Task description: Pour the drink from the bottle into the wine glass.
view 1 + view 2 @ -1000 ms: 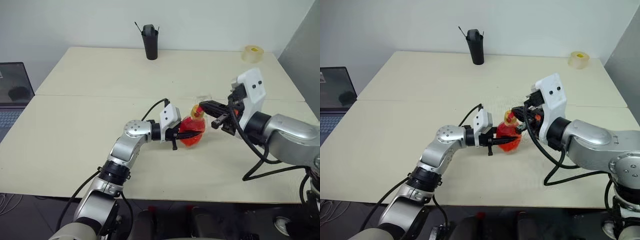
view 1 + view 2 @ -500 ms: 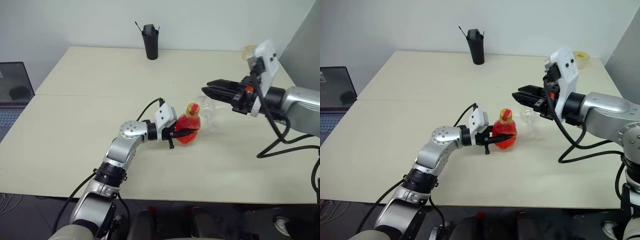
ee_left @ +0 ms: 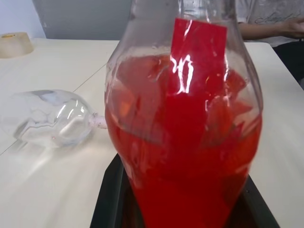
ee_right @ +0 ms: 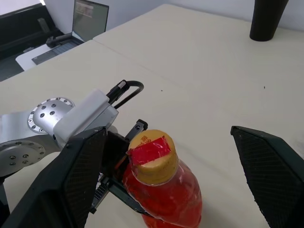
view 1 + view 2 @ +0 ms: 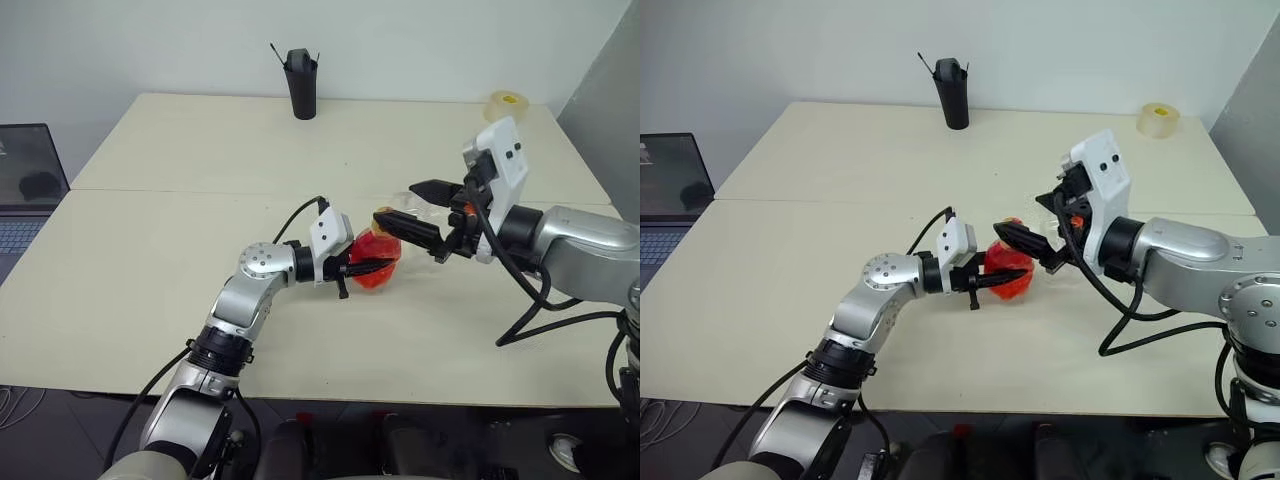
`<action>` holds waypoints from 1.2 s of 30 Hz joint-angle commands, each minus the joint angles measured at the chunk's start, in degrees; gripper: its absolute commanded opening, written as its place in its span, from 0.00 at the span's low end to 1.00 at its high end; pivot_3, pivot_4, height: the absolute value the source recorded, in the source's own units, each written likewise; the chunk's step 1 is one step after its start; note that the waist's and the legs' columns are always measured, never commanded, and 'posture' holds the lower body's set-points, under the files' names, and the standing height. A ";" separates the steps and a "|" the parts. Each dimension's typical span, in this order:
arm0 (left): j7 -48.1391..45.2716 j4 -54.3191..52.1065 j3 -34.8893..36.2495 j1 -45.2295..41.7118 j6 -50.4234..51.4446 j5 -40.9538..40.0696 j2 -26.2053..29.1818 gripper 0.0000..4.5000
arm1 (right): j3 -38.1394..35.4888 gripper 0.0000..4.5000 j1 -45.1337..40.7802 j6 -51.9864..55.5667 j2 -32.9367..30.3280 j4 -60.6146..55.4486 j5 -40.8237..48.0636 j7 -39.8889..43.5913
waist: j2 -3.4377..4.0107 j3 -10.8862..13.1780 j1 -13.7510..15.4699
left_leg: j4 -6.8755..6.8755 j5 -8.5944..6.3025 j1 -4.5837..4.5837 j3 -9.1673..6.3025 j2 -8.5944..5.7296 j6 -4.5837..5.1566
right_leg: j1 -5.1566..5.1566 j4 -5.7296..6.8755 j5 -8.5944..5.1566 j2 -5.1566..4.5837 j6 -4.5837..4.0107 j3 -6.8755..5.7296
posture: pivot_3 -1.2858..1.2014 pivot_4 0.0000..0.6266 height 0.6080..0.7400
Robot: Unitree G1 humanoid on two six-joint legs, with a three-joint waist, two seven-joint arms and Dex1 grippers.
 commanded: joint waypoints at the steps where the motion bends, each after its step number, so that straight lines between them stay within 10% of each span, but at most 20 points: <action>1: -0.47 -1.15 0.07 -1.70 -1.48 -0.65 -0.75 0.20 | -0.35 0.99 0.34 -0.25 -0.24 -0.59 1.67 -1.37 | 0.00 0.00 0.01 | 0.00 0.00 0.00 0.00 0.00 0.00 | 0.00 0.00 0.00 0.00 0.00 0.00 | 0.52 0.24 1.00; 5: -0.45 -1.14 0.03 -1.69 -1.49 -0.55 -1.02 0.20 | -0.10 0.95 0.64 -0.41 -0.31 -0.63 2.52 -2.87 | 0.00 0.00 0.00 | 0.00 0.00 0.00 0.01 0.00 0.00 | 0.00 0.00 0.00 0.00 0.00 0.01 | 0.52 0.24 1.00; 14: -0.02 -1.58 0.13 -1.24 -1.15 -0.53 -0.96 0.20 | 0.79 0.32 0.60 -0.76 0.92 -0.19 2.15 -4.59 | 0.00 0.00 0.00 | 0.00 0.00 0.00 0.00 0.00 0.01 | 0.00 0.00 0.00 0.01 0.00 0.00 | 0.52 0.24 1.00; 18: 0.09 -1.64 0.19 -1.26 -1.07 -0.48 -0.84 0.20 | 1.45 0.27 -0.15 -0.31 0.76 -0.05 0.63 -2.06 | 0.00 0.00 0.00 | 0.00 0.00 0.00 0.00 0.00 0.00 | 0.00 0.00 0.00 0.01 0.00 0.00 | 0.52 0.24 1.00; 28: 0.13 -2.11 -0.41 -1.74 -0.50 -0.34 -1.12 0.20 | 9.82 0.27 -0.42 -21.84 -6.79 18.92 -31.43 66.62 | 0.00 0.00 0.14 | 0.00 -0.01 0.01 0.04 -0.08 0.02 | 0.01 -0.08 0.00 0.04 0.01 -0.04 | 0.52 0.24 1.00; 36: 0.16 -2.49 -0.37 -1.88 -0.27 -0.48 -0.41 0.19 | 16.93 0.27 -10.23 -27.95 -4.82 30.67 -49.18 82.18 | 0.04 0.02 -0.22 | -0.03 0.00 0.23 0.23 0.06 0.01 | -0.01 0.04 0.01 0.11 0.01 0.03 | 0.52 0.24 1.00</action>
